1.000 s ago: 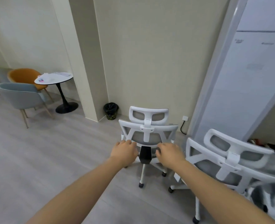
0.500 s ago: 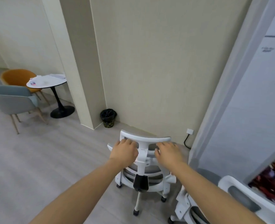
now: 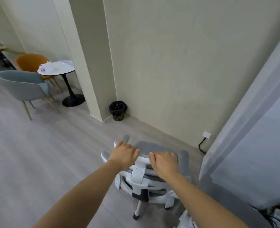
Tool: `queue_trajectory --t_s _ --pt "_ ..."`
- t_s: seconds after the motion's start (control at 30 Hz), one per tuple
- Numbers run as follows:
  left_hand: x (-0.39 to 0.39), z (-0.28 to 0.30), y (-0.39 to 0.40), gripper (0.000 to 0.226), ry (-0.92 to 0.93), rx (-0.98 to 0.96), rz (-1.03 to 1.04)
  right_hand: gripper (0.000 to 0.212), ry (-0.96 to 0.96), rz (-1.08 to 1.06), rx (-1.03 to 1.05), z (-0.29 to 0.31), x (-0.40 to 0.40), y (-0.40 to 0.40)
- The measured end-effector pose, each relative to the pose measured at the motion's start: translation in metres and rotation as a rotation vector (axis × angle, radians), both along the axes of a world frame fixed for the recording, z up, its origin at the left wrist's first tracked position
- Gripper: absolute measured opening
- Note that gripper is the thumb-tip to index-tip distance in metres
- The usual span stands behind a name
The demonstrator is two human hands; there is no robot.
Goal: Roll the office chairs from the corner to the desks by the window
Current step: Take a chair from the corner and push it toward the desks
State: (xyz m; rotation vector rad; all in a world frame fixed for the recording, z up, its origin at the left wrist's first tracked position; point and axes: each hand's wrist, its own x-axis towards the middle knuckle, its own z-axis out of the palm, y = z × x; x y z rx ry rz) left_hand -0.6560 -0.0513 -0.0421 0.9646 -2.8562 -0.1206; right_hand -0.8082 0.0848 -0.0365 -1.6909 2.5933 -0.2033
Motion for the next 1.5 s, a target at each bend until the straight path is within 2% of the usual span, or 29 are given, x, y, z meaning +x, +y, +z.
queue_trajectory --t_s 0.17,0.33,0.73,1.07,1.3,1.5 --pt "0.020 -0.012 0.004 0.036 0.117 0.001 -0.021 0.059 0.053 -0.020 -0.035 -0.008 0.014 0.005" --pt "0.051 -0.014 0.019 0.039 0.106 0.013 -0.018 0.069 0.069 0.013 -0.097 -0.012 0.038 0.020" --pt "0.199 -0.022 0.119 0.040 0.140 -0.004 0.161 0.057 0.107 0.196 -0.145 -0.020 0.155 0.082" --pt "0.320 -0.026 0.240 0.041 0.128 -0.056 0.392 0.057 0.088 0.442 -0.114 -0.020 0.254 0.146" --pt "0.385 -0.029 0.331 0.043 0.099 -0.117 0.673 0.053 0.061 0.680 -0.119 -0.021 0.312 0.192" --pt "0.443 -0.021 0.412 0.047 0.065 -0.054 0.870 0.060 0.027 0.850 -0.109 -0.021 0.370 0.237"
